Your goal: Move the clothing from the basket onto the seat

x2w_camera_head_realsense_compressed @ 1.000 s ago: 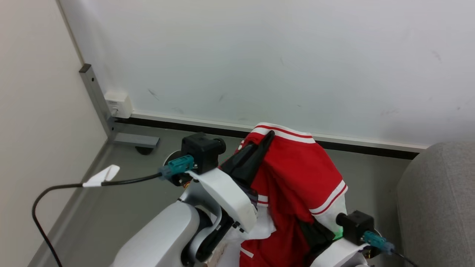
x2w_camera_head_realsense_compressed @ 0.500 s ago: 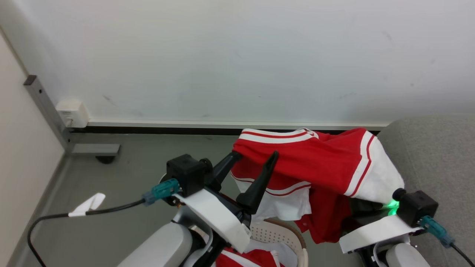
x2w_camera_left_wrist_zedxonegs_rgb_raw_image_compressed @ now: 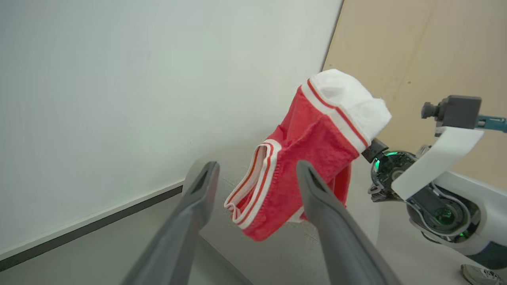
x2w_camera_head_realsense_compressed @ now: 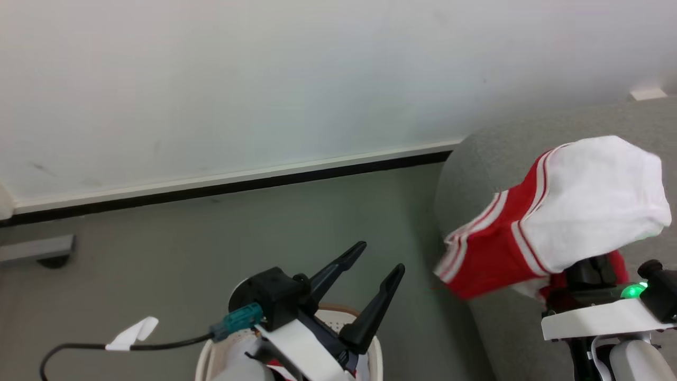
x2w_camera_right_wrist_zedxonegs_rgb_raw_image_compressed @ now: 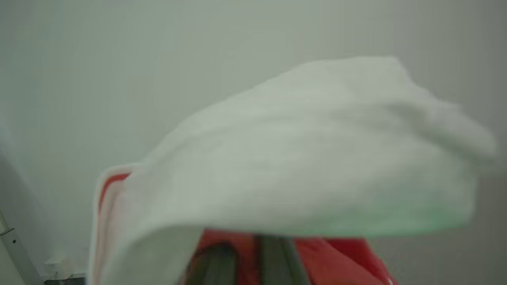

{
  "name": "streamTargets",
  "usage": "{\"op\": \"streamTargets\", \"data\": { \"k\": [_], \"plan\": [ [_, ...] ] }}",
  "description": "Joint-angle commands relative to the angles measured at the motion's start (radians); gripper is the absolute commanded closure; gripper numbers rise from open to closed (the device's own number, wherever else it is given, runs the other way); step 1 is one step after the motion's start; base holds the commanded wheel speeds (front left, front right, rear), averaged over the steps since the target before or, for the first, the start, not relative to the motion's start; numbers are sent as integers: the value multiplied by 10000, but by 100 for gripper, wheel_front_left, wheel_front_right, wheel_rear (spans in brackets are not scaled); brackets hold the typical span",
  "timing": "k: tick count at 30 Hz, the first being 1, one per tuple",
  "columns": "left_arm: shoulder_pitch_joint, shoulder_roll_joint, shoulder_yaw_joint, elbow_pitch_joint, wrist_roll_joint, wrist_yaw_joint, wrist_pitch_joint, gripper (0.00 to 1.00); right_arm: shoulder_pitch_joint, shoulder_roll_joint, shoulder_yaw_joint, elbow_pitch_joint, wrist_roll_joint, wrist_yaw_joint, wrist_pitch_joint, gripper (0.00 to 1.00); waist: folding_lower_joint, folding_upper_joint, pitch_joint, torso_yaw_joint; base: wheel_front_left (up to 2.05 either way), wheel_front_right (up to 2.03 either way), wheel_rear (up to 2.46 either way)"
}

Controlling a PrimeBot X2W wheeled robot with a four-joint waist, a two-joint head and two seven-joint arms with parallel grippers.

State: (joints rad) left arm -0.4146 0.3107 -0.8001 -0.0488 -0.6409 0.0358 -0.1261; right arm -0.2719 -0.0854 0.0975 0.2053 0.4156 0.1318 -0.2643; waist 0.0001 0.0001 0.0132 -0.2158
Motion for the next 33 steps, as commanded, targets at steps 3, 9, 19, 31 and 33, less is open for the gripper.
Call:
{"op": "streamTargets", "data": {
  "k": [3,9,19,31,33],
  "plan": [
    [8,128,-59,17,368,-22,-329,0,365,-57,-226,-426,-128,-21,-2,100,-1,-1,317,-1044,0,0,0],
    [-5,108,-142,227,506,-35,-518,0,680,0,-385,-732,-135,-21,-2,100,-1,-1,399,-1556,0,0,0],
    [-172,100,-140,407,514,-34,-634,0,589,-110,-566,-960,-199,-21,-2,100,-1,-1,581,-1884,0,0,0],
    [-1322,561,11,-106,923,-153,-92,0,-2352,-1275,-882,458,738,-22,30,100,-1,-1,2923,-1418,0,0,0],
    [-1612,686,57,-256,1038,-178,72,0,-3066,-1480,-1147,803,847,-22,72,100,-1,-1,3540,-1230,0,0,0]
  ]
}}
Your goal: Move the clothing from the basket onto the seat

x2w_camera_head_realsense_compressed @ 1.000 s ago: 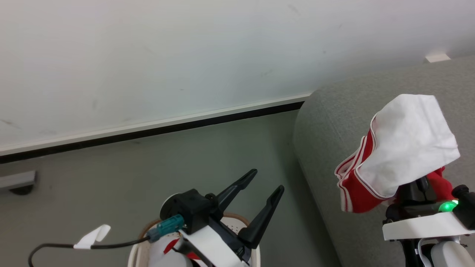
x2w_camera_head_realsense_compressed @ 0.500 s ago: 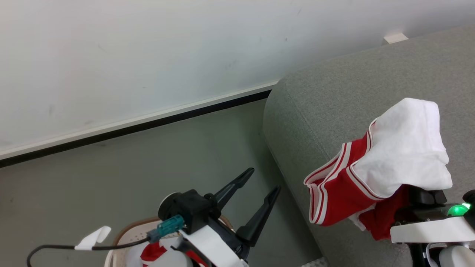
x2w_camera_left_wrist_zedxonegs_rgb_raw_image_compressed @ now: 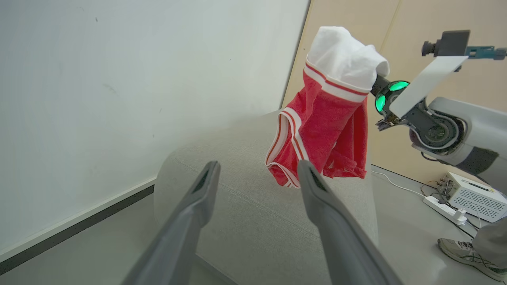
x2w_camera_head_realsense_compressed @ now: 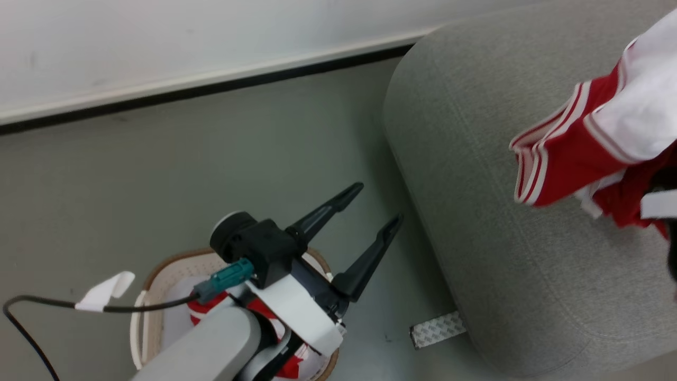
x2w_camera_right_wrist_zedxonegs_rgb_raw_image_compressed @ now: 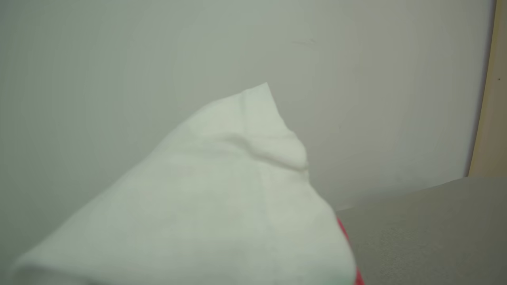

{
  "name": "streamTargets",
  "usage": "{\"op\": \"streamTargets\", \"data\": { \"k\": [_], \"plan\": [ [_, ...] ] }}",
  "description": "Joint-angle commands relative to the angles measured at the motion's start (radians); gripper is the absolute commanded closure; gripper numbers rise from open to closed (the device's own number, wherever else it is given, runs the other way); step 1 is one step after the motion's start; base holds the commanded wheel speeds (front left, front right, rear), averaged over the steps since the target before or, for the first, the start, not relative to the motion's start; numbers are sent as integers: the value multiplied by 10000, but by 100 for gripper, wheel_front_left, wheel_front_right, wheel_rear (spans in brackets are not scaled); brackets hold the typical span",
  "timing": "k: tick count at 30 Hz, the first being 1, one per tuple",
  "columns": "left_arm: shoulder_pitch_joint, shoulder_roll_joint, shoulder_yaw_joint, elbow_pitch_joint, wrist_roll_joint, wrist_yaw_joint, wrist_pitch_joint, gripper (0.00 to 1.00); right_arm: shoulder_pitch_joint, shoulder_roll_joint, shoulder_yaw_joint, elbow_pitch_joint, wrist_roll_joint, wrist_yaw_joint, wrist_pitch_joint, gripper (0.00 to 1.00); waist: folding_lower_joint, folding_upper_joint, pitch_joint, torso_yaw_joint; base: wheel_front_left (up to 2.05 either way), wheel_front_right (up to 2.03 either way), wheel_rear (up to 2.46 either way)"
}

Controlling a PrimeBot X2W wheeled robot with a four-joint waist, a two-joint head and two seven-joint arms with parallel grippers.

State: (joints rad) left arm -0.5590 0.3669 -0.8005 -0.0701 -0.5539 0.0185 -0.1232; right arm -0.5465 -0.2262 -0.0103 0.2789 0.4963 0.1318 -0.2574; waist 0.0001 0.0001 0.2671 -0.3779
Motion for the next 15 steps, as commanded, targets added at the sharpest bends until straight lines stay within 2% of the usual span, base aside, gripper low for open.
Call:
{"op": "streamTargets", "data": {
  "k": [1,8,12,15],
  "plan": [
    [-295,183,86,-121,214,-27,126,0,-667,-215,-228,262,26,-22,100,100,-1,-1,1284,488,0,0,0],
    [-1228,423,328,-544,385,-126,448,0,-3105,-1533,-1613,1525,-255,-22,614,100,-1,-1,3272,1379,0,0,0],
    [-1551,443,403,-632,470,-163,438,0,-4136,-2377,-2238,2458,-725,-22,878,100,-1,-1,3964,1845,0,0,0],
    [-1630,447,504,-574,436,-110,339,0,-4598,-2713,-2429,3279,-1254,-22,1044,100,-1,-1,4253,2079,0,0,0]
  ]
}}
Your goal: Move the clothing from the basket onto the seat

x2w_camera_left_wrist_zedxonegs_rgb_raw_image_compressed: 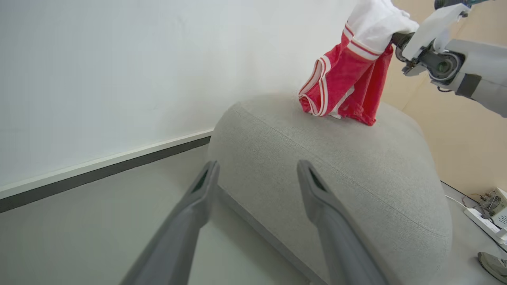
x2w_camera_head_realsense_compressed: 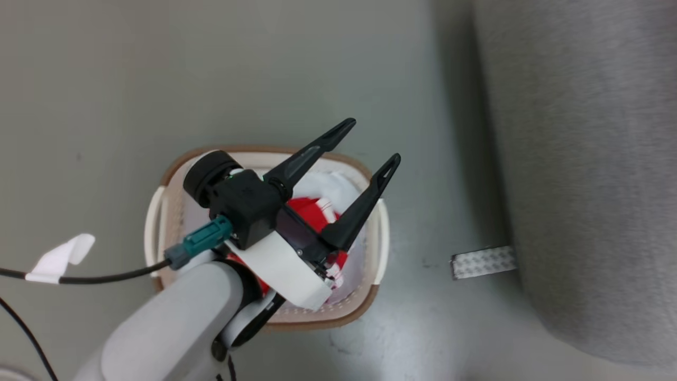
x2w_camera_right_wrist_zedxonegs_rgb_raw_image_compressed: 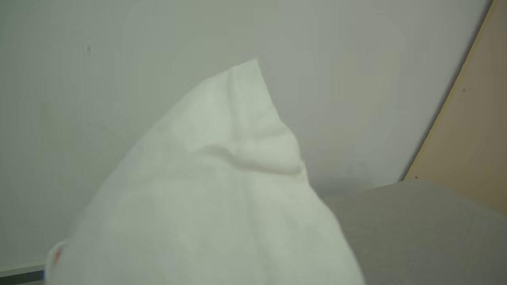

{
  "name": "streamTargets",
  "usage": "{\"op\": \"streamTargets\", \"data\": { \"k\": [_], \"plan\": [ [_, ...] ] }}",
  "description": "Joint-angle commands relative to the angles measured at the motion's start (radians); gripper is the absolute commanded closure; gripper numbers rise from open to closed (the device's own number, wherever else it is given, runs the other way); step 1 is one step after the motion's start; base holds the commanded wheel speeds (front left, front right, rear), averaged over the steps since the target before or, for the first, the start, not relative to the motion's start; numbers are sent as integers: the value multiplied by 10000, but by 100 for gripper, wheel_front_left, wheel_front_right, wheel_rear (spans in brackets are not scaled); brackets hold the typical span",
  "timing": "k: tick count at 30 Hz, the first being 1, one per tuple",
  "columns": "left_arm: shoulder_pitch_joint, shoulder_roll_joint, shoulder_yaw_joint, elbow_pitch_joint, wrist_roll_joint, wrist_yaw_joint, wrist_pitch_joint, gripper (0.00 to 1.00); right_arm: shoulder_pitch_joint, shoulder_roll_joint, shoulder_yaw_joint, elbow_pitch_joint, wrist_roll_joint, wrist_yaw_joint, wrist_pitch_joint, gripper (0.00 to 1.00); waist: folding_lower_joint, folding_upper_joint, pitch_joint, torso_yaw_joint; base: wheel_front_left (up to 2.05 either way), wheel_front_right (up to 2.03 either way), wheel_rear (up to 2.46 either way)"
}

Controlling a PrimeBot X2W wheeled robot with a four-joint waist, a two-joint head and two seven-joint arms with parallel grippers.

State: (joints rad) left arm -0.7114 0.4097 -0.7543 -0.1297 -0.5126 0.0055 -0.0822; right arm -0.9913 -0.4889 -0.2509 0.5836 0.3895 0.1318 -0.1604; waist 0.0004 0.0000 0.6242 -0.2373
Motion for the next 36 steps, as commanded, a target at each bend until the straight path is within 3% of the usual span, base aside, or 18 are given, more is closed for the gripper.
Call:
{"op": "streamTargets", "data": {
  "k": [1,11,12,14,16,22,26,36],
  "plan": [
    [-137,-5,52,46,2,24,-74,0,-197,-245,-10,534,-437,-22,175,100,-4,0,756,755,0,0,0],
    [-72,39,163,367,-79,47,-438,0,122,-668,-251,3293,-1427,-22,1276,100,-4,0,705,1049,0,0,0],
    [-29,67,185,404,-98,68,-460,0,126,-636,-187,3407,-1464,-22,1273,96,-4,0,637,1023,0,0,0],
    [57,120,221,462,-153,107,-516,0,109,-536,-34,3556,-1453,-22,1232,58,-4,0,461,956,0,0,0],
    [159,161,243,550,-198,116,-588,0,161,-399,256,3754,-1403,-22,1436,0,-4,0,174,870,0,0,0],
    [681,234,391,926,-460,270,-939,0,529,-382,1513,4038,-1233,-22,2435,0,-4,0,-1292,638,0,0,0],
    [1267,250,628,1144,-781,496,-1190,0,901,-713,2400,3837,-964,-23,3210,0,-4,0,-2512,560,0,0,0],
    [2849,742,1647,1068,-1549,1308,-1612,0,2246,-1629,4117,1479,385,-22,3661,0,-4,0,-4796,693,0,0,0]
  ]
}}
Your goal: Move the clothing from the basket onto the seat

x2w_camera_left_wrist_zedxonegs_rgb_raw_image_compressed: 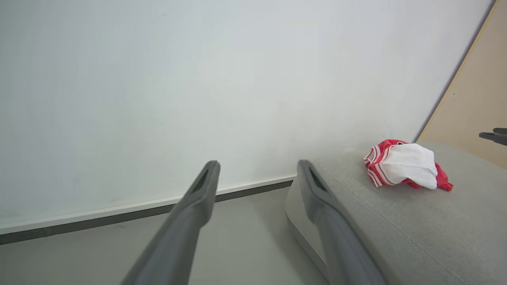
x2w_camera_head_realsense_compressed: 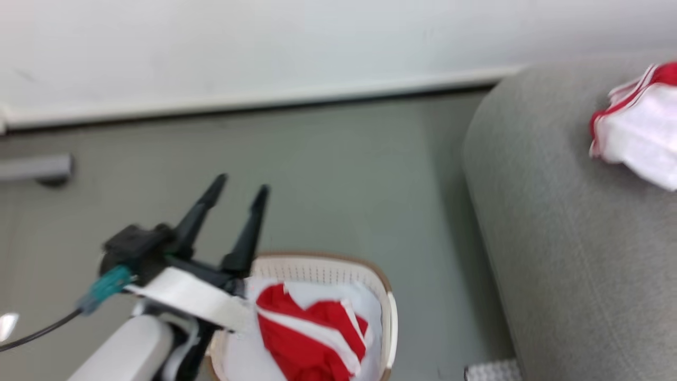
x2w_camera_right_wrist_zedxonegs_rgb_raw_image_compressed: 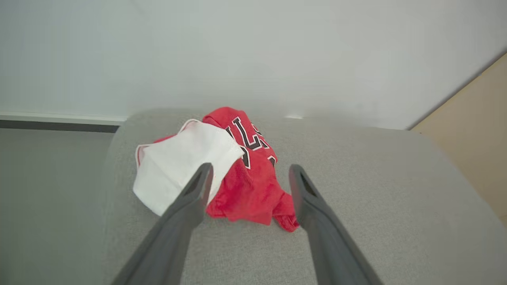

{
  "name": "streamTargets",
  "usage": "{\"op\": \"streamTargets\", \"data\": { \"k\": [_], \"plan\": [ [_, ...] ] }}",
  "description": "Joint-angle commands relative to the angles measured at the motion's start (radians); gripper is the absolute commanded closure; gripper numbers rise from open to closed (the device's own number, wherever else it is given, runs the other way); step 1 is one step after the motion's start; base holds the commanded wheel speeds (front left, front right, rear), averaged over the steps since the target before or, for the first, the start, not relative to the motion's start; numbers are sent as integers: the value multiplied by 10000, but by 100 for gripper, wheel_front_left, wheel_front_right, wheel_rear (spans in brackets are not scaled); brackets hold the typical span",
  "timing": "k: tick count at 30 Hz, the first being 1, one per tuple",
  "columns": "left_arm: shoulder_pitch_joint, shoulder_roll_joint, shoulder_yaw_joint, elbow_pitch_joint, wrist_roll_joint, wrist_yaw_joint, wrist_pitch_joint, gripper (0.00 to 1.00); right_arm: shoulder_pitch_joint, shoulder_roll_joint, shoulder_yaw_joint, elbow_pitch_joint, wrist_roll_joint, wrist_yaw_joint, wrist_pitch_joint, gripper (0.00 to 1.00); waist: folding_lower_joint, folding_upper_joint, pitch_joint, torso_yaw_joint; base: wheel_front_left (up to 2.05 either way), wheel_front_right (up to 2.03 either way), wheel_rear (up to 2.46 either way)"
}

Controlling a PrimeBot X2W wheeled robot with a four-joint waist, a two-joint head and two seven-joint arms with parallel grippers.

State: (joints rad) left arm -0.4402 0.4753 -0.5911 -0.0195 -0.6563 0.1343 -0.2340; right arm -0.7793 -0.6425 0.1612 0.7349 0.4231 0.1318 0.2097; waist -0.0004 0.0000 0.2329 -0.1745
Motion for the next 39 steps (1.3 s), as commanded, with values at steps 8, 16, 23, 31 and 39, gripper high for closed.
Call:
{"op": "streamTargets", "data": {
  "k": [8,16,23,31,39],
  "plan": [
    [1573,615,1270,-418,-548,905,-230,0,1784,386,-135,-3323,1150,-22,-759,0,4,0,-1982,539,0,0,0],
    [2982,350,2170,-695,-676,1279,-306,0,4331,2357,-1042,-5830,557,-22,-2135,0,4,0,-2344,1015,0,0,0],
    [3727,-417,2965,-428,680,902,-303,0,6400,4382,-1173,-6294,-379,-22,-3802,0,4,0,-2383,1210,0,0,0],
    [4701,-1518,4221,-135,1853,92,-305,0,7284,5425,-682,-5971,-1178,-22,-4617,0,4,0,-2398,1096,0,0,0],
    [4937,-2285,4994,131,2590,-603,-306,0,6926,5691,-187,-5728,-1463,-22,-4739,0,4,0,-2311,1027,0,0,0]
  ]
}}
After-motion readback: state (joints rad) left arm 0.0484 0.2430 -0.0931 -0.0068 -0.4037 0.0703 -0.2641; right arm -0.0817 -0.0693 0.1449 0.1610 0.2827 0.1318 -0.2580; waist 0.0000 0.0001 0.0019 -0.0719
